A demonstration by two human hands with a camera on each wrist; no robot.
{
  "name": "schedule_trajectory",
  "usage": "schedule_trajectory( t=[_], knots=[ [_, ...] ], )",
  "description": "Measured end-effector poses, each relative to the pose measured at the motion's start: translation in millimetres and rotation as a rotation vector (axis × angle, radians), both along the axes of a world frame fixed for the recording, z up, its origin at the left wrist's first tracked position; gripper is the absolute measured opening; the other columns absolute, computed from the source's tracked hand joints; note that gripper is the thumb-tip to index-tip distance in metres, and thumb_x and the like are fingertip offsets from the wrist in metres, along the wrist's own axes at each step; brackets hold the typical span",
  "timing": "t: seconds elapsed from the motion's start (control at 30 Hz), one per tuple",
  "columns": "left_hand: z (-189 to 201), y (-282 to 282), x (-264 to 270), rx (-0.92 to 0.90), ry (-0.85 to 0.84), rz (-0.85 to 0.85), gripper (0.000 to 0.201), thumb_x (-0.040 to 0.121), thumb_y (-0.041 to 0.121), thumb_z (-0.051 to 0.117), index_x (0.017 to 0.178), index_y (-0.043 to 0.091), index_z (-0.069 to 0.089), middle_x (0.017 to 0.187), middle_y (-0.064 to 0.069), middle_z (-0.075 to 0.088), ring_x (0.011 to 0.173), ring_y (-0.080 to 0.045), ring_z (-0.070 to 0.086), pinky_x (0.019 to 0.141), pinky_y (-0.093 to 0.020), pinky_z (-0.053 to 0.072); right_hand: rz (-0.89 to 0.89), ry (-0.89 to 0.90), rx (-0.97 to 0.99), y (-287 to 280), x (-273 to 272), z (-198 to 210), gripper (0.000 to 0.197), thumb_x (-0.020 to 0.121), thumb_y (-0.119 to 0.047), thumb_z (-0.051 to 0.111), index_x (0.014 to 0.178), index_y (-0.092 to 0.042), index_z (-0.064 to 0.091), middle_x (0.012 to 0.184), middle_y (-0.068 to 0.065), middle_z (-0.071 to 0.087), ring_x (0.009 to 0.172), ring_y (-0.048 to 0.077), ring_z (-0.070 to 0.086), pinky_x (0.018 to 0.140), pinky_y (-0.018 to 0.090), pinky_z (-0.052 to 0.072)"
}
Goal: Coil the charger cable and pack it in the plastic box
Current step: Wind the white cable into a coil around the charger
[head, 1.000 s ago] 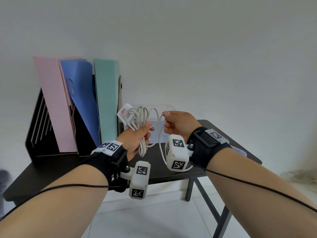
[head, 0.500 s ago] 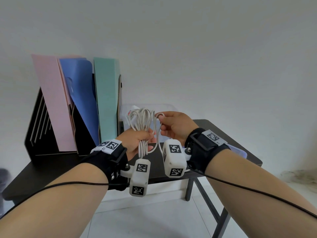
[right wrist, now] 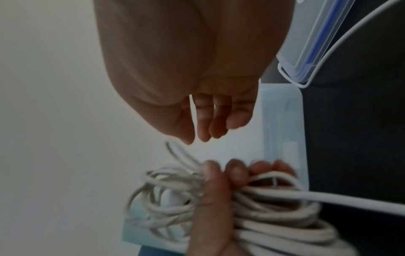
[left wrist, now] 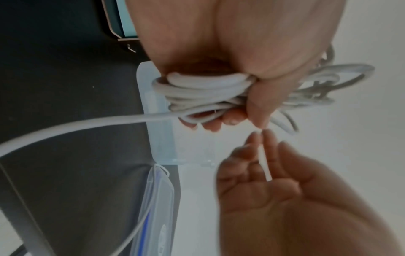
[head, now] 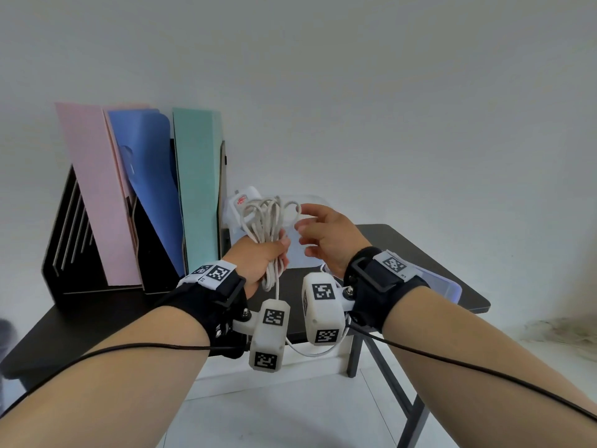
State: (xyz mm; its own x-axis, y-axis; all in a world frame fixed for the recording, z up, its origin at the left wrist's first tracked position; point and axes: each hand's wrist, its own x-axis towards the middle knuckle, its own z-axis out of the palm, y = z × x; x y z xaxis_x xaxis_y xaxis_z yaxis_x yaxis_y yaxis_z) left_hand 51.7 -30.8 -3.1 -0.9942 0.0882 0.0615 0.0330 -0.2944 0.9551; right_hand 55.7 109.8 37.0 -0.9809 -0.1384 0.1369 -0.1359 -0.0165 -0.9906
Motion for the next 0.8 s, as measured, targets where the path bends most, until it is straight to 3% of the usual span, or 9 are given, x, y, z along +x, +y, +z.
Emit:
schedule_trajectory(
  t=[0.13,0.23,0.3,0.37,0.47,0.53,0.6,0.7,0.8],
  knots=[
    [4.9,-0.8,-5.4,0.031,0.046,0.126,0.016,0.089,0.002,0.056,0.078,0.014,0.056,0.064,-0.004,0.049,0.054,-0.016,0.048,0.061,-0.030,0.043,0.030,-0.027,0.317,3.1,2.0,-12.4,0.042,0.084,0.000,0.057,0.124,-0.012,0.053,0.091,0.005,0.055,0.065,0.013,0.049,0.052,0.024,0.038],
    [9.3,0.1,-7.6,0.040,0.067,0.186,0.018,0.087,0.003,0.058,0.073,0.013,0.056,0.052,0.001,0.054,0.059,-0.018,0.050,0.067,-0.033,0.046,0.165,-0.082,0.625,-3.9,7.7,-19.4,0.037,0.080,-0.012,0.065,0.116,-0.016,0.059,0.088,0.006,0.060,0.066,0.013,0.052,0.052,0.024,0.040],
    [13.3,1.7,-7.6,0.048,0.068,0.198,0.017,0.088,0.005,0.058,0.073,0.013,0.055,0.044,0.008,0.058,0.064,-0.018,0.055,0.075,-0.034,0.048,0.243,-0.090,0.797,-11.2,12.8,-24.8,0.027,0.079,-0.017,0.066,0.106,-0.016,0.064,0.077,0.002,0.061,0.064,0.012,0.052,0.052,0.022,0.039],
    [17.6,0.8,-7.0,0.090,0.071,0.181,0.016,0.090,0.007,0.057,0.076,0.015,0.054,0.044,0.010,0.060,0.068,-0.018,0.059,0.075,-0.031,0.050,0.252,-0.073,0.905,-17.3,14.9,-30.7,0.007,0.081,-0.017,0.064,0.087,-0.016,0.064,0.063,-0.002,0.056,0.057,0.011,0.049,0.049,0.019,0.037],
    [20.5,-4.8,-7.8,0.094,0.098,0.207,0.017,0.091,0.009,0.056,0.075,0.015,0.052,0.051,0.005,0.058,0.059,-0.016,0.060,0.062,-0.029,0.053,0.206,-0.042,1.010,-17.7,12.6,-34.4,0.022,0.081,-0.012,0.063,0.064,-0.020,0.052,0.058,-0.003,0.053,0.055,0.011,0.049,0.050,0.018,0.039],
    [19.4,-10.1,-9.7,0.041,0.137,0.244,0.021,0.092,0.010,0.054,0.072,0.014,0.049,0.051,0.002,0.053,0.045,-0.012,0.056,0.052,-0.028,0.047,0.170,-0.050,1.044,-11.5,10.3,-32.8,0.022,0.078,-0.010,0.065,0.064,-0.020,0.052,0.059,-0.003,0.053,0.056,0.013,0.049,0.052,0.020,0.040],
    [17.7,-15.8,-12.3,0.012,0.143,0.268,0.023,0.092,0.013,0.053,0.070,0.014,0.046,0.041,0.006,0.048,0.036,-0.010,0.047,0.053,-0.029,0.041,0.122,-0.047,1.085,-4.2,7.9,-29.9,0.023,0.076,-0.007,0.066,0.064,-0.021,0.051,0.062,-0.003,0.053,0.061,0.015,0.051,0.058,0.023,0.044],
    [17.1,-23.3,-15.2,0.019,0.101,0.291,0.024,0.092,0.016,0.055,0.069,0.015,0.046,0.038,0.009,0.041,0.034,-0.008,0.039,0.049,-0.027,0.040,0.060,0.008,1.192,7.1,5.6,-26.0,0.023,0.076,-0.005,0.062,0.066,-0.021,0.050,0.080,0.001,0.058,0.081,0.021,0.054,0.074,0.029,0.048],
    [16.6,-28.6,-16.1,-0.032,0.083,0.317,0.024,0.090,0.018,0.057,0.069,0.017,0.046,0.037,0.010,0.039,0.032,-0.007,0.035,0.050,-0.027,0.038,0.032,0.051,1.274,18.0,4.4,-24.9,0.011,0.081,-0.007,0.056,0.076,-0.016,0.053,0.091,0.003,0.057,0.087,0.022,0.055,0.081,0.031,0.049]
  ],
)
